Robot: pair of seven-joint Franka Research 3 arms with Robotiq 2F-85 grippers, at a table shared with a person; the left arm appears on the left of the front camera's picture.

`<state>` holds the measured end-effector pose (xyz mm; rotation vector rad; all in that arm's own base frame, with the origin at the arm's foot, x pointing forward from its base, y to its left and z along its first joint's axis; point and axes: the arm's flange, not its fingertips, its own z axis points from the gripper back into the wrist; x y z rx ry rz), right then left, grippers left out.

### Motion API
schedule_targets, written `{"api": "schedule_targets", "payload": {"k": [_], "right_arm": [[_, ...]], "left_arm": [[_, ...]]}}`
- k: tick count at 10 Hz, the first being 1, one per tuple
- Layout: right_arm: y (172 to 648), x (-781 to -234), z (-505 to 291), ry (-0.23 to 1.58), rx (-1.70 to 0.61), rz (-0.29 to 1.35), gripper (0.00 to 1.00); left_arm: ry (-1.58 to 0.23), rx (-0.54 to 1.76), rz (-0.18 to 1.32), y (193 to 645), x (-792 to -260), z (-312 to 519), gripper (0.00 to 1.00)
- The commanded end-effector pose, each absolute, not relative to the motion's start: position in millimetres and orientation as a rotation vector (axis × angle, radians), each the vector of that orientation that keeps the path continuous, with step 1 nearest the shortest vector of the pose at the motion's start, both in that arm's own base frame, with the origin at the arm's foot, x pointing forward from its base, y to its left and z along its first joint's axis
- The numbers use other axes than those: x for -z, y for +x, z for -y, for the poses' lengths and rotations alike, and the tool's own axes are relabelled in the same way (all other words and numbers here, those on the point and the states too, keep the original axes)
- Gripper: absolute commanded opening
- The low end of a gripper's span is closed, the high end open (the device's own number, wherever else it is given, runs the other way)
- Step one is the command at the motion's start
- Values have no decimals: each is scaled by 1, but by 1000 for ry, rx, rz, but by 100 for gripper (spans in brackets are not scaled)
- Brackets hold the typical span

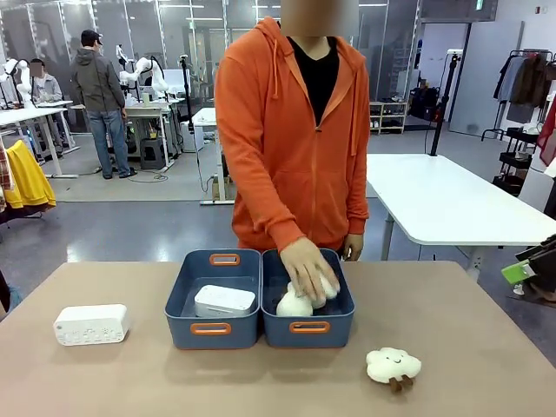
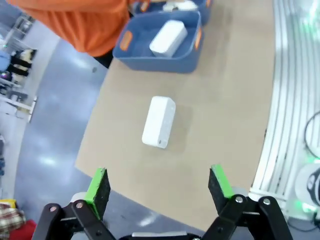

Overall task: Sort the digital clocks into the basket.
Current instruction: Pick up the Digital clock from the table and place it into the empty Plastic storage basket.

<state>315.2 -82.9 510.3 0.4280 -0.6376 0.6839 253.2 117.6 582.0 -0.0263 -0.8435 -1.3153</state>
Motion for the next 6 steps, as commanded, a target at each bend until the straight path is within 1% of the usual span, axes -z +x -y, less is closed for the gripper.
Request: {"api": "schedule_targets", "payload": {"k": [1, 2, 3, 5, 6], "right_arm": [[317, -508, 85, 422, -699, 650, 96], [317, -508, 85, 422, -699, 650, 96], [317, -508, 85, 422, -699, 650, 96], [317, -508, 85, 422, -699, 650, 96], [317, -508, 85, 422, -699, 650, 96]], "left_arm": [[100, 1344, 714, 275, -568, -86, 100], [151, 1334, 640, 289, -557, -66, 100], [112, 1376, 567, 305, -544, -37, 100], [147, 1429, 340, 352, -506, 14, 100], [159, 1446, 275, 371, -491, 28, 100]]}}
